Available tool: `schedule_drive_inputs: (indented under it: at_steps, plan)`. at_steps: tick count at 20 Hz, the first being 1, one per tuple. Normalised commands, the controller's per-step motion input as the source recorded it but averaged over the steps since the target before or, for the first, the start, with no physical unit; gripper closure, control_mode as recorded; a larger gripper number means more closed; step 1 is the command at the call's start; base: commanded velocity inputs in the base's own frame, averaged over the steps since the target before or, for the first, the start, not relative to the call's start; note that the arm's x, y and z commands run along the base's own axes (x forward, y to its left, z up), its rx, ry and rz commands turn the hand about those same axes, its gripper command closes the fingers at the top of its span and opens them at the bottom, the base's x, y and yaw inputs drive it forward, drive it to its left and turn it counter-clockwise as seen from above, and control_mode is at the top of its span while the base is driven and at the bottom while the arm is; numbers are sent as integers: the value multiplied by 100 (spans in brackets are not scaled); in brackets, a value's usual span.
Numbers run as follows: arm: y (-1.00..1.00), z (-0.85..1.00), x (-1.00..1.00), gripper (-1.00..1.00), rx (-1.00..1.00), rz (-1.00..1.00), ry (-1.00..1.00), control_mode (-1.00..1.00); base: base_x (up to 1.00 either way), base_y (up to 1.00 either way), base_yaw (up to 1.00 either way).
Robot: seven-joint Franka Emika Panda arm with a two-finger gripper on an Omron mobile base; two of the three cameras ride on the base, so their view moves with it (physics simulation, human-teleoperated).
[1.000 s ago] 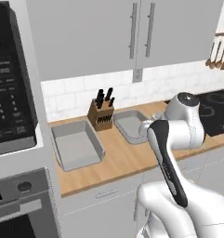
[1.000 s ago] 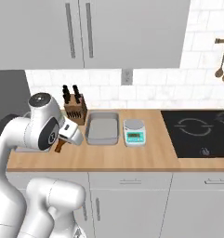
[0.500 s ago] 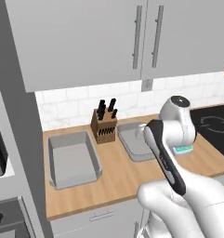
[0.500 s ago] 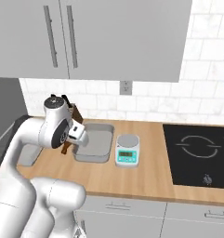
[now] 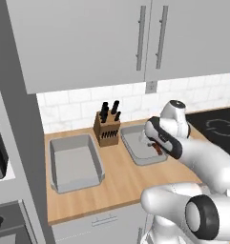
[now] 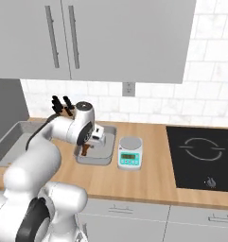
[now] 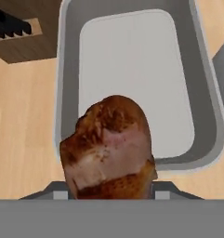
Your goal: Place one tomato and one chicken drumstick in each tupperware on the nearby counter, to pack two identical lunches.
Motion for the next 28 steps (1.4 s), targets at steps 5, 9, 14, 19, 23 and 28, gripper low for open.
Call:
schedule_drive_inputs:
  at_steps: [5, 9, 14, 19, 23, 28]
  plan:
    - [0, -41, 94, 100, 0, 8, 14, -100, 0, 0, 0]
    - [-3, -54, 75, 100, 0, 4, 10, -100, 0, 0, 0]
    - [0, -62, 58, 100, 0, 3, 2, -100, 0, 0, 0]
    - [-4, -36, 34, 100, 4, 3, 0, -100, 0, 0, 0]
    - [0, -57, 18, -100, 1, 2, 0, -100, 0, 0, 0]
    - [0, -5, -36, -100, 1, 0, -8, -100, 0, 0, 0]
